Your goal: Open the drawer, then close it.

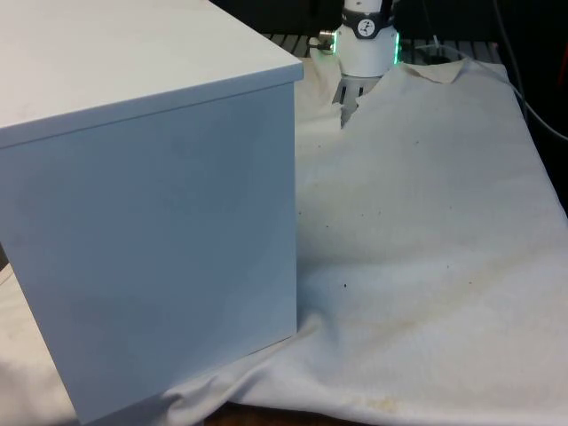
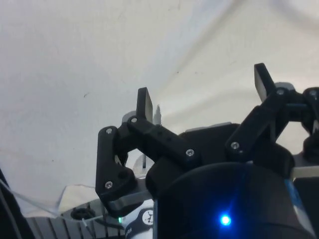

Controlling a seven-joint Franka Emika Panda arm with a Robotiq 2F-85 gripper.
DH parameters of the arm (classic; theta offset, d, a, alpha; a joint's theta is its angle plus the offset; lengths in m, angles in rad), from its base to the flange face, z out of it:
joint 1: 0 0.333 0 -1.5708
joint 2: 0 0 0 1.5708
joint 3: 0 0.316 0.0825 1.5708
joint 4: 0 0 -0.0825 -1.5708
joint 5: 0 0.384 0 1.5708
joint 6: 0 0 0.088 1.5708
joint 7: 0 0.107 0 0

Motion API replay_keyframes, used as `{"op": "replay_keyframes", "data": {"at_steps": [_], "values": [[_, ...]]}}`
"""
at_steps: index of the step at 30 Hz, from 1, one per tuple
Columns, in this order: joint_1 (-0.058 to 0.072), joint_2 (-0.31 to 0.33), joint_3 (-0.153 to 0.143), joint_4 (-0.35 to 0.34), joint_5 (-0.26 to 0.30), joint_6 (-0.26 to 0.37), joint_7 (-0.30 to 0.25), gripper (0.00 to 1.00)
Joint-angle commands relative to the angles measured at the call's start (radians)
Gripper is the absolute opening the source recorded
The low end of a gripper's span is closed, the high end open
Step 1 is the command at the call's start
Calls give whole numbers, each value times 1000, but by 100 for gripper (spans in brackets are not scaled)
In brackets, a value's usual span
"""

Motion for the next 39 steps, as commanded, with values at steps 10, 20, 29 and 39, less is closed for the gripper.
{"op": "replay_keyframes", "data": {"at_steps": [10, 20, 29, 39], "values": [[0, 33, -5, -6, -7, 67, -43, 100], [-1, 40, -10, -41, 0, 159, -89, 100], [-2, 40, -25, -66, 0, 246, -141, 100], [-4, 35, -49, -81, 2, 315, -212, 100]]}}
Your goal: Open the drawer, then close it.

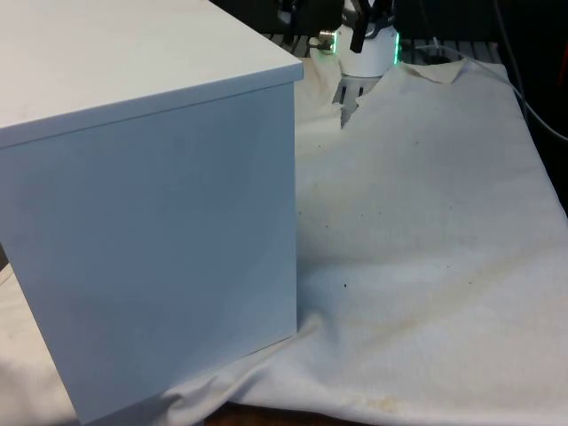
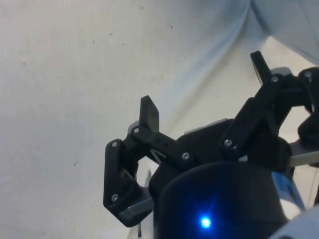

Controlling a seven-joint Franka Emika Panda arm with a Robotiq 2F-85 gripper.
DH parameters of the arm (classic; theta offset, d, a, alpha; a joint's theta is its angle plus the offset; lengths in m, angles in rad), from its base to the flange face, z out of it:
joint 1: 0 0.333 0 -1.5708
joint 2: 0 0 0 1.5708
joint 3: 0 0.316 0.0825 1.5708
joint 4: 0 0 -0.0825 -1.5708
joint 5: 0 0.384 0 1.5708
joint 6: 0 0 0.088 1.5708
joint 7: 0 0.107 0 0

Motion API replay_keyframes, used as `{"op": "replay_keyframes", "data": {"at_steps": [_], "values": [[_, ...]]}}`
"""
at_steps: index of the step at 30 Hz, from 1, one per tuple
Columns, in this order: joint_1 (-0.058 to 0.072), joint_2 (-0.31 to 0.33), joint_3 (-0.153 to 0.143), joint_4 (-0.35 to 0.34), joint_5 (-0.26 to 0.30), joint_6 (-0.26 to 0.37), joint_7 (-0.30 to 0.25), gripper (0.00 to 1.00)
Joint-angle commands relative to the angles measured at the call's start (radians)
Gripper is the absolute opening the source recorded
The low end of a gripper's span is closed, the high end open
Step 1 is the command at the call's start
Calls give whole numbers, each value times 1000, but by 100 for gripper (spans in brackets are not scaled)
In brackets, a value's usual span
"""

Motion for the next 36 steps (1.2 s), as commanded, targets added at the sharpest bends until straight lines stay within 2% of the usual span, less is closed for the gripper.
{"op": "replay_keyframes", "data": {"at_steps": [1, 7, 8, 9, 13, 15, 16, 17, 21, 32, 34, 36], "values": [[-1, -11, -1, -9, -2, 17, -10, 100], [-2, -14, -14, -20, 2, 71, -51, 100], [0, -8, -15, -11, 0, 48, -42, 100], [-2, -14, -16, -23, 2, 80, -56, 100], [-3, -14, -24, -36, 2, 130, -81, 100], [-3, -14, -27, -42, 2, 150, -90, 100], [-1, -8, -28, -34, 0, 130, -80, 100], [-3, -13, -28, -44, 1, 158, -94, 100], [-2, -11, -34, -50, -4, 189, -119, 100], [-3, -4, -40, -51, -14, 211, -185, 100], [-2, -5, -40, -49, -3, 197, -192, 100], [-6, 6, -45, -49, -8, 213, -213, 100]]}}
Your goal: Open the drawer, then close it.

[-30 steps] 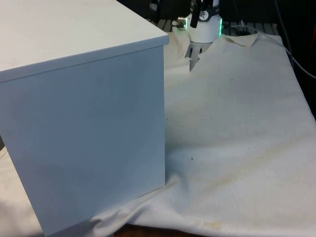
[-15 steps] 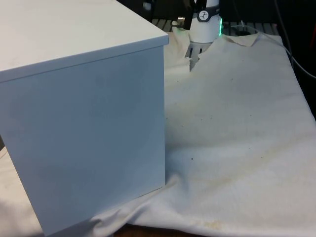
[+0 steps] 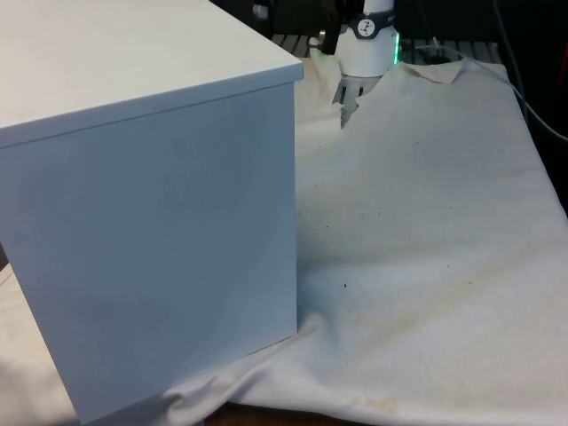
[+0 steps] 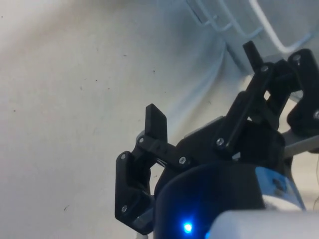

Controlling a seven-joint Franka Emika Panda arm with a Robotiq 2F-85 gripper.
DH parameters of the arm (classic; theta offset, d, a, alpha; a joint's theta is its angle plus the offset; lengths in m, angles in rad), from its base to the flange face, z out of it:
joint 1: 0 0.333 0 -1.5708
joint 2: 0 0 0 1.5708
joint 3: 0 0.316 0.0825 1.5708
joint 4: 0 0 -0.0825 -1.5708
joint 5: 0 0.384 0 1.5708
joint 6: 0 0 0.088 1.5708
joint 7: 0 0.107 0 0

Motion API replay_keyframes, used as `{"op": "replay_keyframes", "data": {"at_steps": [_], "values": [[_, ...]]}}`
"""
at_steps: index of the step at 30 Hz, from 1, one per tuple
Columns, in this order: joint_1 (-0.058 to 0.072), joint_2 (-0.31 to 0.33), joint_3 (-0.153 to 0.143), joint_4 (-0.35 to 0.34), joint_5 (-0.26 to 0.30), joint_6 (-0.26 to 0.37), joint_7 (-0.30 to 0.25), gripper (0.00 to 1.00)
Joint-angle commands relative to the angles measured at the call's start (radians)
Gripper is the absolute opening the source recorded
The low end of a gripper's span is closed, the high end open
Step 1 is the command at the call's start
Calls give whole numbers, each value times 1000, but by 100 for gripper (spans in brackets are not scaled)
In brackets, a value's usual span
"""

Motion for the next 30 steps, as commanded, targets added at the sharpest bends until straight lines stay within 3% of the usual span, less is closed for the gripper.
{"op": "replay_keyframes", "data": {"at_steps": [1, 20, 24, 27, 28, 30], "values": [[-4, 10, -3, 1, -3, 15, -14, 100], [-4, 90, -34, 49, 0, 16, -35, 100], [-6, 121, -38, 53, -5, 38, -31, 100], [0, 133, -48, 56, -17, 57, -24, 100], [-5, 130, -39, 52, -1, 52, -34, 100], [1, 138, -51, 56, -22, 70, -21, 100]]}}
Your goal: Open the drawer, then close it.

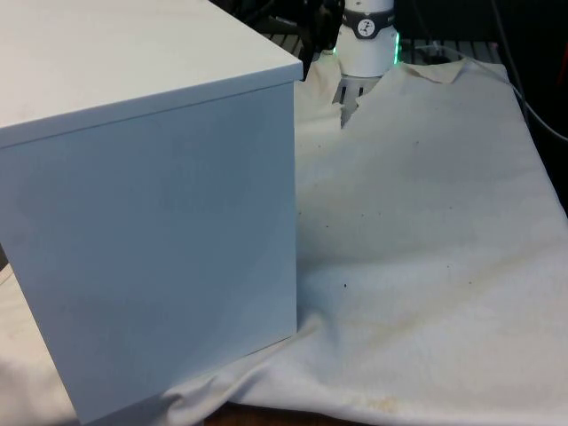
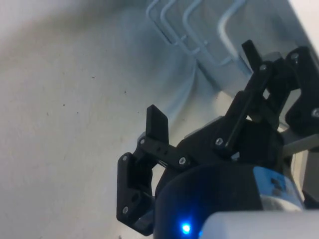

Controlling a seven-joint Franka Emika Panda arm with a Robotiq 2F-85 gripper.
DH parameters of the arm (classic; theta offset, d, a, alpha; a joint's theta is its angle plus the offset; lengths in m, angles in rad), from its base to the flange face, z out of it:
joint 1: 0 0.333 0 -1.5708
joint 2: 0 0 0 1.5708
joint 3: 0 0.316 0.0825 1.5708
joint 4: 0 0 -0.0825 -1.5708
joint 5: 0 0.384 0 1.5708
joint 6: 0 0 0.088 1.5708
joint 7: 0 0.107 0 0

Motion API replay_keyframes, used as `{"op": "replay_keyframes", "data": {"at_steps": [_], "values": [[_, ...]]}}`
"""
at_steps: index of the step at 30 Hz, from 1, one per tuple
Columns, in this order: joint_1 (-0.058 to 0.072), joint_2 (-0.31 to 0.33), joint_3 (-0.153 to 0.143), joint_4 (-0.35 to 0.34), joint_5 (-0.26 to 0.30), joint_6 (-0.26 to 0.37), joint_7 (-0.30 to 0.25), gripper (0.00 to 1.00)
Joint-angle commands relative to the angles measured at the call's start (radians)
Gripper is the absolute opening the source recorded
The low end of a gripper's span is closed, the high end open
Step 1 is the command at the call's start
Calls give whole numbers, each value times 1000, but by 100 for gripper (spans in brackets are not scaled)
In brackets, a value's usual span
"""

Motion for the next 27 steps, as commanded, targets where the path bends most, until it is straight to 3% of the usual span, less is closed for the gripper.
{"op": "replay_keyframes", "data": {"at_steps": [1, 6, 7, 8, 14, 24, 25, 26, 27], "values": [[5, 8, -12, 4, -21, 16, 12, 100], [4, 9, -11, 1, -55, 34, 39, 100], [2, 0, 0, -2, -39, 15, 30, 100], [4, 9, -10, -1, -59, 35, 41, 100], [5, 8, -7, -1, -68, 31, 46, 99], [8, 11, -10, 2, -77, 33, 50, 46], [8, 11, -10, 2, -77, 33, 50, 36], [3, 4, -8, 8, -71, 23, 40, 31], [8, 11, -10, 2, -77, 33, 51, 31]]}}
